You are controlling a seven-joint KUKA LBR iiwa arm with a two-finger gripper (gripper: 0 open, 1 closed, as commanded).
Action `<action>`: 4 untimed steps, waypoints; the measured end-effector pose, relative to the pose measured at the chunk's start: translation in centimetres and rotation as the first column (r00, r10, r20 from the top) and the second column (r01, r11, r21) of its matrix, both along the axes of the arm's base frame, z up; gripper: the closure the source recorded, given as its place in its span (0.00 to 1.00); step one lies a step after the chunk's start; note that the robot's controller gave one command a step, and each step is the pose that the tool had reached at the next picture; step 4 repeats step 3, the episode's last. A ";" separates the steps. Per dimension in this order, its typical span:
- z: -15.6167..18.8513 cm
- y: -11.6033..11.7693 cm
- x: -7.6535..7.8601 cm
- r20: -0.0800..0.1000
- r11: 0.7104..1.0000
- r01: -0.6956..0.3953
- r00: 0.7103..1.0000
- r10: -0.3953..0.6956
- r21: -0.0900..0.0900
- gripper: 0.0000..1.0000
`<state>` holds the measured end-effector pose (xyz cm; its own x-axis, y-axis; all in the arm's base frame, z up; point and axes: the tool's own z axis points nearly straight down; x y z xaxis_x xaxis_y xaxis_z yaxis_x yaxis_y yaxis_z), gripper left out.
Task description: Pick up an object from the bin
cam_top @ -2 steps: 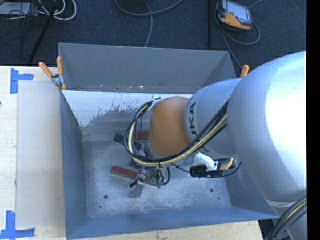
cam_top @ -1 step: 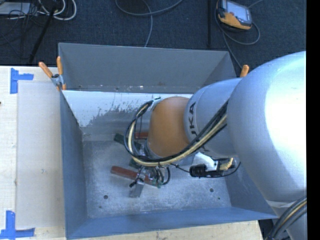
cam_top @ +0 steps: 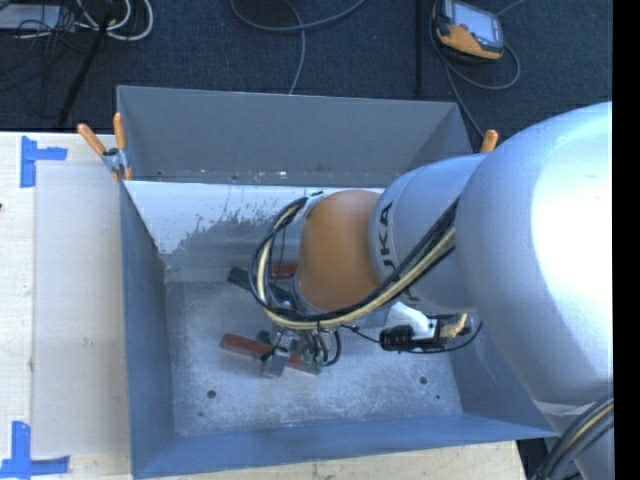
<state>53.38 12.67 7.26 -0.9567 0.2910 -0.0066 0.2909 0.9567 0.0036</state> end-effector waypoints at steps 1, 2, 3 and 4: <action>2.5 0.0 0.1 -0.006 1.000 0.002 1.000 -0.002 -0.001 1.00; 7.5 0.0 0.2 -0.004 1.000 0.000 1.000 0.000 0.000 1.00; 11.1 0.0 0.3 -0.005 1.000 -0.001 1.000 0.001 0.000 1.00; 11.1 0.0 0.3 -0.005 1.000 -0.001 1.000 0.001 0.000 1.00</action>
Offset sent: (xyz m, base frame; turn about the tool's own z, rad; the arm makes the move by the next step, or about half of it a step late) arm 0.0000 0.0002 0.0244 0.0000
